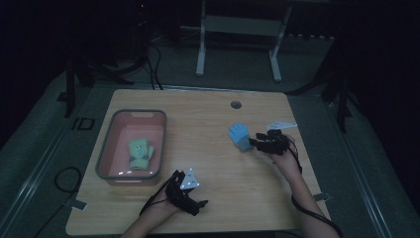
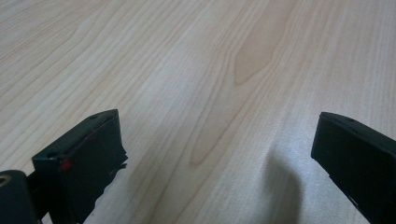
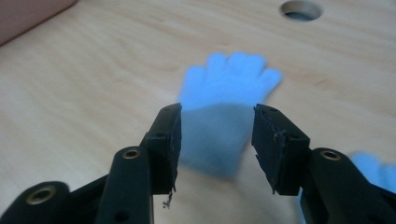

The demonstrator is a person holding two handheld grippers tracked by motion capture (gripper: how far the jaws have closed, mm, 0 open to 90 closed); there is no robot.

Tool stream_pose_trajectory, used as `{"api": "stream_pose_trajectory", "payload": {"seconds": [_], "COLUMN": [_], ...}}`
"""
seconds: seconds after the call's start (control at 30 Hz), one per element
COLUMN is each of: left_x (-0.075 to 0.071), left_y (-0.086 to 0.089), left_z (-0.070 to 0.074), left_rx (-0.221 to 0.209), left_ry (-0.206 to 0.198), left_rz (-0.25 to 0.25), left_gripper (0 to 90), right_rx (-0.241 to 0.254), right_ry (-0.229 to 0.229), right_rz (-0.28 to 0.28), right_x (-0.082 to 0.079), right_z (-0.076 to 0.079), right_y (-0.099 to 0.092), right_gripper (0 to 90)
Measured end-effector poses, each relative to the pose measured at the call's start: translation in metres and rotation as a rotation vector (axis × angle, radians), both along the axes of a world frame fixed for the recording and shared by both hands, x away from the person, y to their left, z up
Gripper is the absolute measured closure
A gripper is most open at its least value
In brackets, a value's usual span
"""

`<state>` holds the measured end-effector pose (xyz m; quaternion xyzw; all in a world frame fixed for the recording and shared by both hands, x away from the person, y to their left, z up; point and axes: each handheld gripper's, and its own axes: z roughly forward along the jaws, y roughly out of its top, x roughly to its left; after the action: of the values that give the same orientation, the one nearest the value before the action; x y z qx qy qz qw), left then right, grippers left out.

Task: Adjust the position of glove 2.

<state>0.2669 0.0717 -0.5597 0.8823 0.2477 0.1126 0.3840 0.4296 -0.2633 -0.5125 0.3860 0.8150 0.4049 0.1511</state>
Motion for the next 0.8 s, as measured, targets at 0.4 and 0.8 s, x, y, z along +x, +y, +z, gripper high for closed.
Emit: {"api": "stream_pose_trajectory", "payload": {"seconds": [0.4,0.8], "left_x": [0.001,0.001], "left_y": [0.003,0.004], "left_z": [0.000,-0.001], "left_rx": [-0.013,-0.026], "left_ry": [0.010,0.014], "left_rz": [0.001,-0.011], "left_gripper": [2.6,2.6], "right_rx": [-0.013,-0.096], "right_ry": [0.048,0.076], "right_rz": [-0.015,-0.021], "right_x": [0.040,0.051], "right_z": [-0.008,-0.035], "right_y": [0.024,0.045], "right_gripper": [59.3,61.5]}}
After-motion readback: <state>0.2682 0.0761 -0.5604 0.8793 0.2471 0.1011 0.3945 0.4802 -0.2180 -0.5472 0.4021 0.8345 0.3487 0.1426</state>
